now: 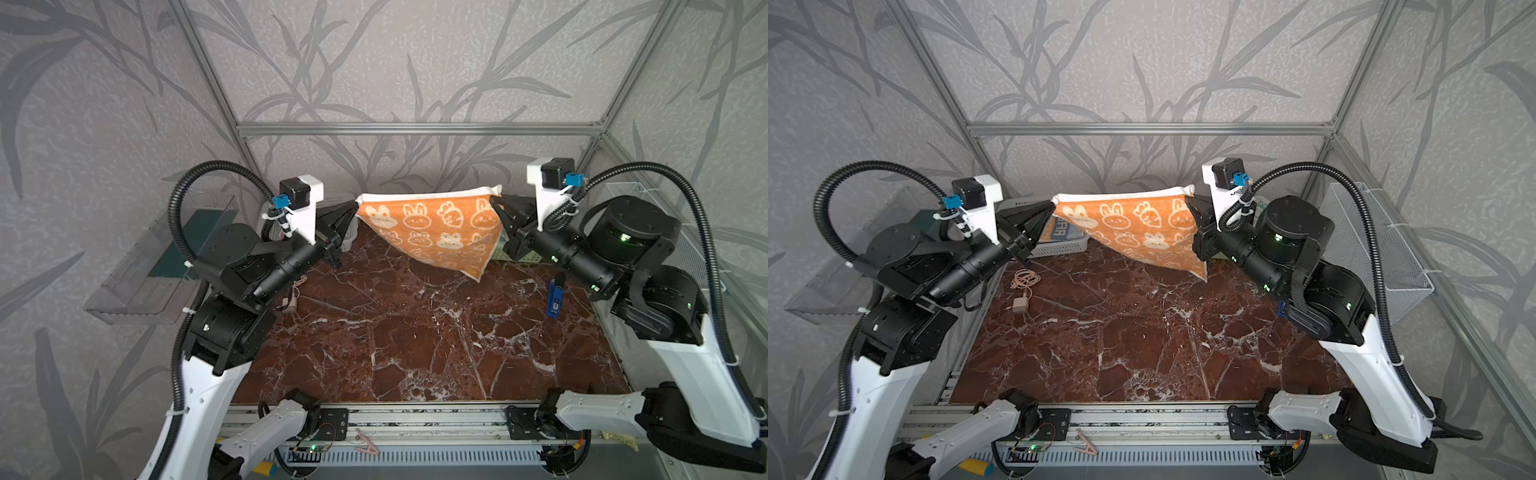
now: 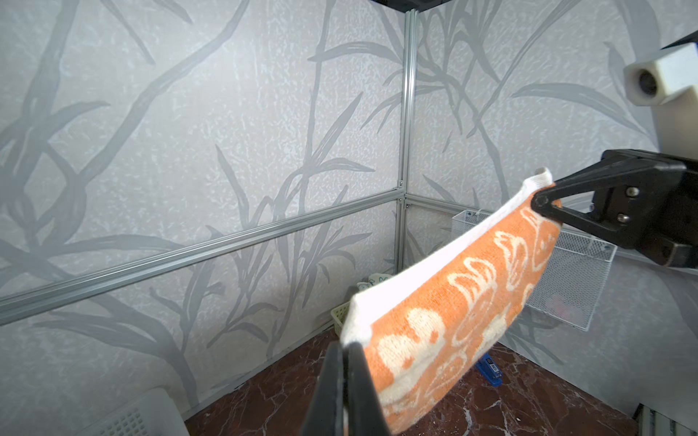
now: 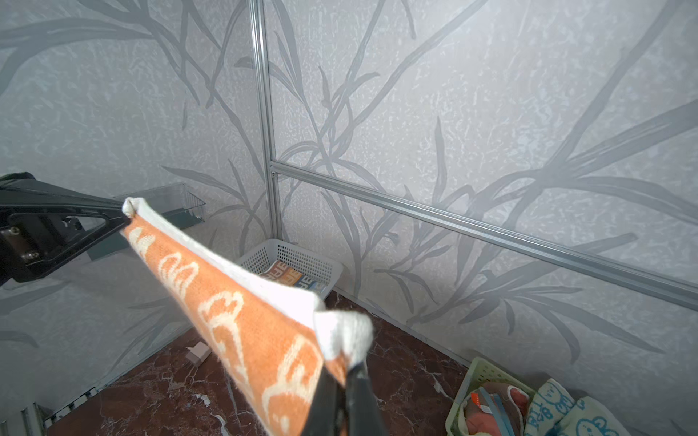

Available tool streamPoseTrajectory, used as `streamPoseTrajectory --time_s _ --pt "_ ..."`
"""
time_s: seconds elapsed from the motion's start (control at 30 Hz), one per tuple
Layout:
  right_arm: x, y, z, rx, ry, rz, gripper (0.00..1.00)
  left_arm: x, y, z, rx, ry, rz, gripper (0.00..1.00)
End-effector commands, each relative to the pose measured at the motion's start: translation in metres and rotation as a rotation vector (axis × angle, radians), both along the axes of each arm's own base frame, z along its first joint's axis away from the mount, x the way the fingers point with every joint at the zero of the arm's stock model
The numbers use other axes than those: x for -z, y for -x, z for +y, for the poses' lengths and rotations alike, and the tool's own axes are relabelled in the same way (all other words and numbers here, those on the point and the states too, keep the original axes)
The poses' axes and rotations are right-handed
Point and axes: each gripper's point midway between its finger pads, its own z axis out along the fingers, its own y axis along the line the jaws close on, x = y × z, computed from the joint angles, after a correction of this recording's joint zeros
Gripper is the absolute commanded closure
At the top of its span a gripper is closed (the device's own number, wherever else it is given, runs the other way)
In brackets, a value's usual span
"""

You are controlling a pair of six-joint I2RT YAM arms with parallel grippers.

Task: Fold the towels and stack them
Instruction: 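Lift the orange towel by its corners with both grippers, shaking it out, then lay the orange towel flat on the table with both grippers, pulling toward the robot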

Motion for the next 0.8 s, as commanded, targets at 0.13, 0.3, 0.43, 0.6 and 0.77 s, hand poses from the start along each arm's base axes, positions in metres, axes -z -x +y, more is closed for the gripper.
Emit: streamPoseTrajectory --time_s 0.13,0.3,0.43,0.6,0.77 --pt "0.022 -0.028 -0.022 0.208 0.091 -0.018 1.0 0.036 -0.037 0.001 -0.073 0.01 0.169 1.0" --pt "0.082 -0.101 -0.006 0.26 0.164 0.095 1.0 0.095 -0.107 -0.004 -0.172 -0.077 0.311 1.0" --pt "0.156 -0.177 0.0 0.237 0.105 0.295 1.0 0.158 -0.175 -0.007 -0.192 -0.089 0.445 1.0" --pt "0.278 -0.268 0.03 0.172 0.09 0.527 1.0 0.258 -0.262 0.01 -0.262 -0.071 0.581 1.0" --pt "0.369 -0.327 0.06 0.109 0.087 0.671 1.0 0.33 -0.324 0.02 -0.317 -0.121 0.631 1.0"
